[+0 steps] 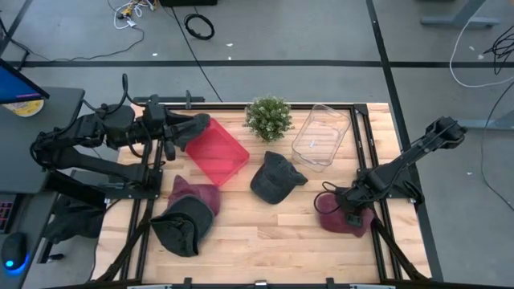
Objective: Pick & Place hat
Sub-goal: Put the right red cap into the red bin
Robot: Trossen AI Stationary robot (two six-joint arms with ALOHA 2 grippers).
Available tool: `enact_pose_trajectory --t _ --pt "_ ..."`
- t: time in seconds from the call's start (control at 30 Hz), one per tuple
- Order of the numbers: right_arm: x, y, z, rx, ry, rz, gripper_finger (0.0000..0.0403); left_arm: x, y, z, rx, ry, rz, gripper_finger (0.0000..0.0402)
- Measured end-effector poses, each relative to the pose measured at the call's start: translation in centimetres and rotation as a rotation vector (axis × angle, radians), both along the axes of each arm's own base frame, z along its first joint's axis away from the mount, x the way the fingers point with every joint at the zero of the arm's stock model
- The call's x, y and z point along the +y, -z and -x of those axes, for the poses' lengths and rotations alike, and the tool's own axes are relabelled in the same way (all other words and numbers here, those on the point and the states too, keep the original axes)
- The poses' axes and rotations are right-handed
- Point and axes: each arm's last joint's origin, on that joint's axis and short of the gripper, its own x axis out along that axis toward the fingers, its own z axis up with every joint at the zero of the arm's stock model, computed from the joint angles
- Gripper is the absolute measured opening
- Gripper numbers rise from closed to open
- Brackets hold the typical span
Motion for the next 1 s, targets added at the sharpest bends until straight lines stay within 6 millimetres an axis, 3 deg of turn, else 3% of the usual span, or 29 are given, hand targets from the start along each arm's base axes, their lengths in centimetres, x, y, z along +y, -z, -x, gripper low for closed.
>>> enact_pose_trajectory --t 0.13,0.33,0.53,0.8,1.0 --pt "-0.2 0.8 0.3 0.019 0.05 0.003 0.0196 0.0 0.0 0.0 0.0 0.0 0.0 0.0101" --pt "-0.2 0.9 0.4 0.047 0.045 -0.028 0.0024 0.0 0.0 0.0 0.001 0.0 -0.002 0.0101" --pt "0.9 -2.0 -1.0 -0.027 0.016 -0.12 0.0006 0.0 0.0 0.0 0.0 0.0 -0.003 0.0101" --pt "2.6 -9.7 -3.7 -0.275 -0.072 -0.254 0.0002 -0.1 0.0 0.0 0.052 0.058 -0.12 0.0101" --pt "2.4 -15.3 -5.1 -0.474 -0.072 -0.332 0.0001 -0.3 -0.3 -0.4 0.053 0.164 -0.201 0.0101"
